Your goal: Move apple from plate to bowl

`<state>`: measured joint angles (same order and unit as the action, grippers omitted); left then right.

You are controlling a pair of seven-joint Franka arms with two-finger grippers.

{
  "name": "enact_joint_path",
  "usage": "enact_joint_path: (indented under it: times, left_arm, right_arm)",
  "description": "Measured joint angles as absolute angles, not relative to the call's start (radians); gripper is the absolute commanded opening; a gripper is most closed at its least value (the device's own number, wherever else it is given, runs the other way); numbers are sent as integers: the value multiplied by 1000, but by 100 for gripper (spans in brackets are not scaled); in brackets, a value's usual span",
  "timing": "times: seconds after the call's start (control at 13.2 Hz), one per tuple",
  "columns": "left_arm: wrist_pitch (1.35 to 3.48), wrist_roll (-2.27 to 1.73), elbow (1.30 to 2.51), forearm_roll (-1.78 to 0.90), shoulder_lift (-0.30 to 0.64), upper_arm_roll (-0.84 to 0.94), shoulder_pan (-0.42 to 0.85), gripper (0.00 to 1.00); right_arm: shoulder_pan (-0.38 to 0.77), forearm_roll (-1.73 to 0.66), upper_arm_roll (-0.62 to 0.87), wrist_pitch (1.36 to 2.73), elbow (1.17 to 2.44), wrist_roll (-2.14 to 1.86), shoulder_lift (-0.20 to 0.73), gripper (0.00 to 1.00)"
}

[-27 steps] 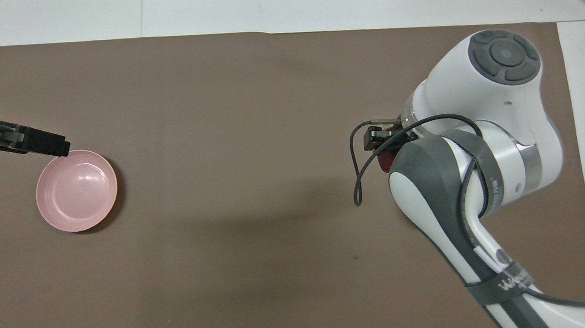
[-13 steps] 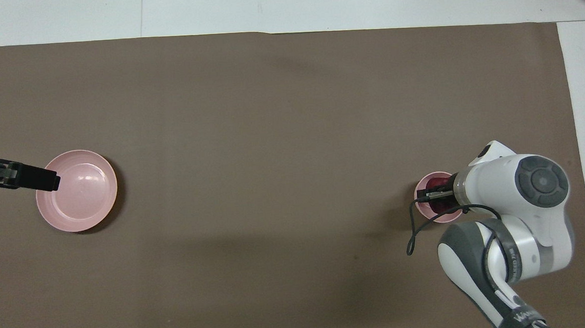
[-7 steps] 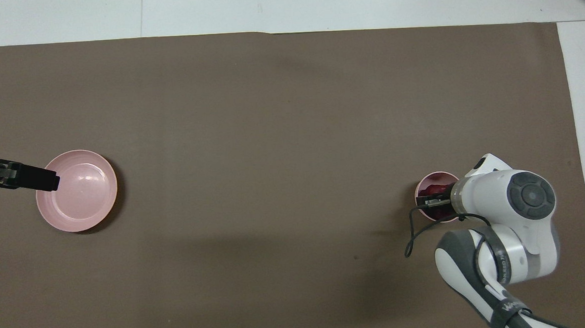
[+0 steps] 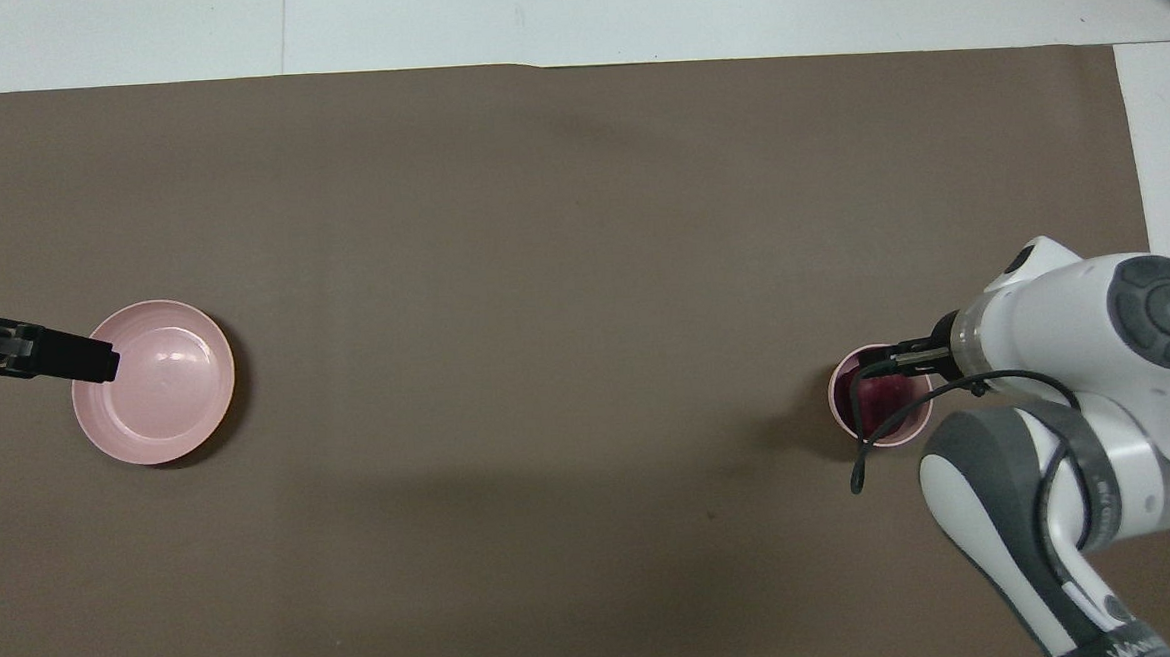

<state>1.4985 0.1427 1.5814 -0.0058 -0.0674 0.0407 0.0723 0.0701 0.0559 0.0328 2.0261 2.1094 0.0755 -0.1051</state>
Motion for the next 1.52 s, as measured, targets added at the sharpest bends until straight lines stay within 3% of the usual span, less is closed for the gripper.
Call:
enact_joint_path:
  times: [0.38,0.84,1.52]
  left_arm:
    - [1499,143,1581,-6,-67,41,72,100]
    - [1499,143,1581,-6,-67,41,72,100]
    - [1499,143,1581,-6,-67,41,72,100]
  right_arm:
    - [56,54,19,1733,1813,76,-107,100]
    - [32,10,-14,1525,1618,76,-104,100]
    - [32,8,-15,1487,1586,76,-95,100]
